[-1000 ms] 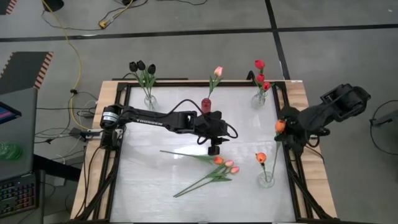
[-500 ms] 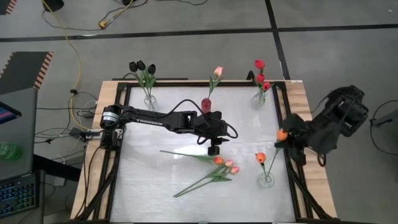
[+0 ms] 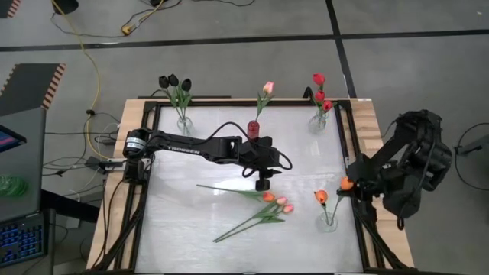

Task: Sort flowers into vase by color
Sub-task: Put the top orange flower into the bottom transparent vase

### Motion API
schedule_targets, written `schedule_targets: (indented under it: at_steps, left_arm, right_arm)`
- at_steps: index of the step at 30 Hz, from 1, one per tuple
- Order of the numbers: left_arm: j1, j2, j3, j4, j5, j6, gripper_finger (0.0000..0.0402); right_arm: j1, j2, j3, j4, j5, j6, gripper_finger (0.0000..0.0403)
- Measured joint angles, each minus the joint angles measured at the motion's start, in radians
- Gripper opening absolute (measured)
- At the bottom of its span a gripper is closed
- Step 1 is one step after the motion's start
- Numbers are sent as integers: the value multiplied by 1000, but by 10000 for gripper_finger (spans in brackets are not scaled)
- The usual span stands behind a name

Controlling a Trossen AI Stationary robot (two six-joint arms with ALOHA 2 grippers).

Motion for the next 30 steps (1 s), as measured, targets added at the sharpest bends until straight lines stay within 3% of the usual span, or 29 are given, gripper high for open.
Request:
schedule_targets:
  at_steps: [13,30]
  left_arm:
    - [-8,0,0,1,0,-4,98]
    - [-8,0,0,2,0,-4,98]
  right_arm:
    - [-1,-9,0,-1,37,-34,36]
    - [-1,0,0,0,-3,-44,39]
